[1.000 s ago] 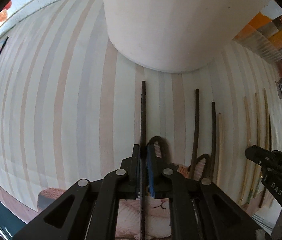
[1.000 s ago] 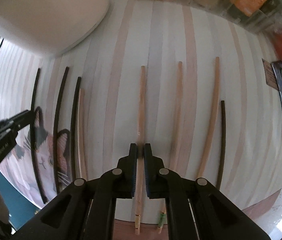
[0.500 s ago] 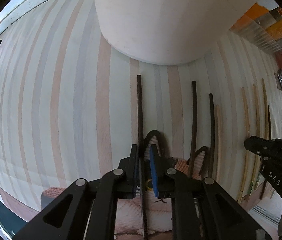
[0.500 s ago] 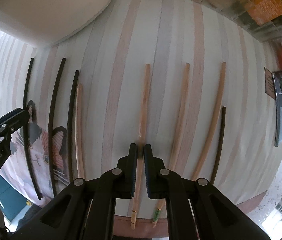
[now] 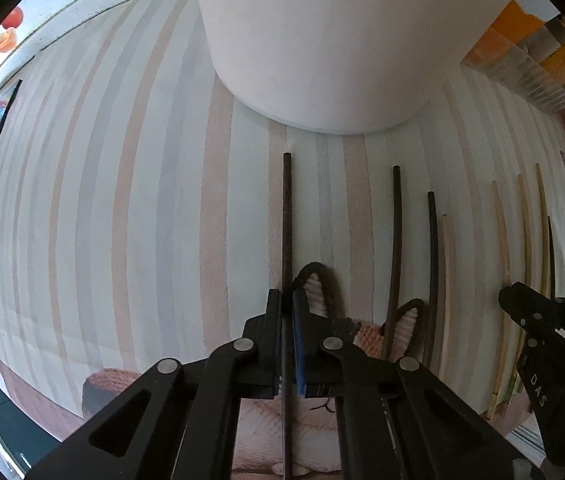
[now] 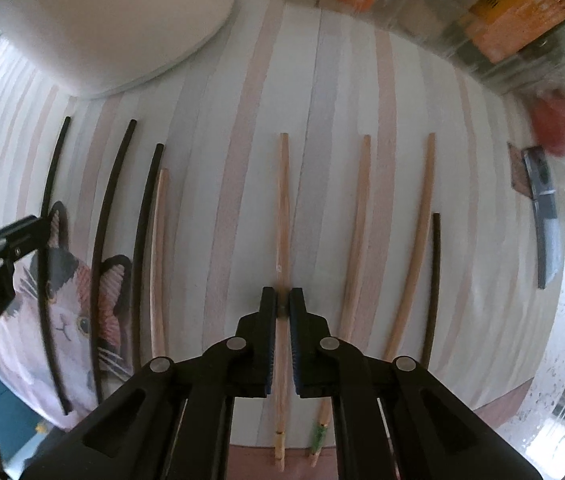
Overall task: Organize utensils
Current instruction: 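Lift both chopsticks off the mat and carry them toward the holder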
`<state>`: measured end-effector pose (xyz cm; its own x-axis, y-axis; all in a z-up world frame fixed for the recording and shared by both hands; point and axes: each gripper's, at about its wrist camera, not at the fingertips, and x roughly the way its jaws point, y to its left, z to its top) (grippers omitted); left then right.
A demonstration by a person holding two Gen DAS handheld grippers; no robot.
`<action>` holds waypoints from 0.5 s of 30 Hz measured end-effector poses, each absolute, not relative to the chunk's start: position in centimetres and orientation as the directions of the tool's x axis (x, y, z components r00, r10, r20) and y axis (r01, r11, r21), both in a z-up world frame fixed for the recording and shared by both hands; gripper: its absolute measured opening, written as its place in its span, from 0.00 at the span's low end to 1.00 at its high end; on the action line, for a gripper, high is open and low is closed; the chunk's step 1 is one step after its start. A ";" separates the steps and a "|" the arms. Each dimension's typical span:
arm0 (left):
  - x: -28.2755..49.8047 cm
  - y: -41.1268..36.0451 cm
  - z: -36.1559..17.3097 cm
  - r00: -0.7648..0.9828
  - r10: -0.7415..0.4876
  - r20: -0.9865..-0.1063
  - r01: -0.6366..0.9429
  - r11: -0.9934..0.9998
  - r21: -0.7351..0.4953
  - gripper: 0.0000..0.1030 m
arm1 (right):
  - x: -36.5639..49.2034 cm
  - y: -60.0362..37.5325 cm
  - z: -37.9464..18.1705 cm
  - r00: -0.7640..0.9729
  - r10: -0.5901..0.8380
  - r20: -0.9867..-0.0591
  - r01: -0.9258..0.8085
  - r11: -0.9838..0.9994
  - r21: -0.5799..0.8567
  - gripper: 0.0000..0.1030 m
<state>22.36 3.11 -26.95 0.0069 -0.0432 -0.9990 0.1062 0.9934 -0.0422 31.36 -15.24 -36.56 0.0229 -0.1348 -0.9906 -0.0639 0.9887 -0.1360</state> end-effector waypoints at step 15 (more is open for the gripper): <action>19.6 3.7 -20.1 0.178 -0.112 -0.978 0.050 0.993 -0.104 0.02 | 26.5 -17.2 -31.5 0.178 0.108 -0.978 0.016 0.993 0.113 0.06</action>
